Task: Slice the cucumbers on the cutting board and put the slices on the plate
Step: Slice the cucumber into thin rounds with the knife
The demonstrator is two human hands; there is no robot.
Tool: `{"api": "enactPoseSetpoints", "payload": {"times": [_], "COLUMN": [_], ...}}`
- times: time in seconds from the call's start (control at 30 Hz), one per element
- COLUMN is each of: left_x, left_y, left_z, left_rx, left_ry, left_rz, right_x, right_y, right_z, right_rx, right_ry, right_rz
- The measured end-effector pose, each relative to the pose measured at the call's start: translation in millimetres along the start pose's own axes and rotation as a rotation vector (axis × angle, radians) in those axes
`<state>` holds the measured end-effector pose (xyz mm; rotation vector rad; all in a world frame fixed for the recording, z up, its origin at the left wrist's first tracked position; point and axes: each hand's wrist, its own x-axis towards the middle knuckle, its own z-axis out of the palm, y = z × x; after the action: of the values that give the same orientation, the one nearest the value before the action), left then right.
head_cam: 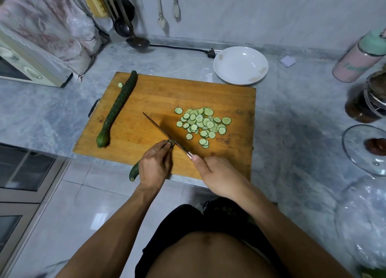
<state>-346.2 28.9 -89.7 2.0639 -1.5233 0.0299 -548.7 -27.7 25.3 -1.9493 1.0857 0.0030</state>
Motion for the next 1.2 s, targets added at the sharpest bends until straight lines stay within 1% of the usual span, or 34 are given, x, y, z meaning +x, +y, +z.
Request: {"api": "enactPoseSetpoints", "payload": {"times": [0.27, 0.53, 0.8, 1.0, 1.2], "left_x": [0.7, 0.2, 1.3, -0.8, -1.3], "left_y": [3.5, -0.7, 4.2, 5.1, 3.8], "left_z": [-2.8, 1.0, -0.5, -3.4, -2.2], "left_rx": [-0.031, -0.028, -0.008, -0.017, -0.026], "left_ry": [-0.001, -0.014, 0.0, -0.016, 0.036], "left_rz": [0.013, -0.002, 0.005, -0.007, -0.01], "right_x": [-12.7, -3.4, 22.9, 23.2, 21.6], "right_y": [-9.0, -9.1, -7.8, -2.7, 5.5], "right_z": [-0.7, 6.0, 22.0, 7.2, -5.2], "right_rx": [-0.017, -0.005, 0.002, 0.047, 0.054], "right_ry": [-0.038, -0.069, -0.004, 0.019, 0.044], "right_rz": [0.004, 0.026, 0.021, 0.047, 0.063]}}
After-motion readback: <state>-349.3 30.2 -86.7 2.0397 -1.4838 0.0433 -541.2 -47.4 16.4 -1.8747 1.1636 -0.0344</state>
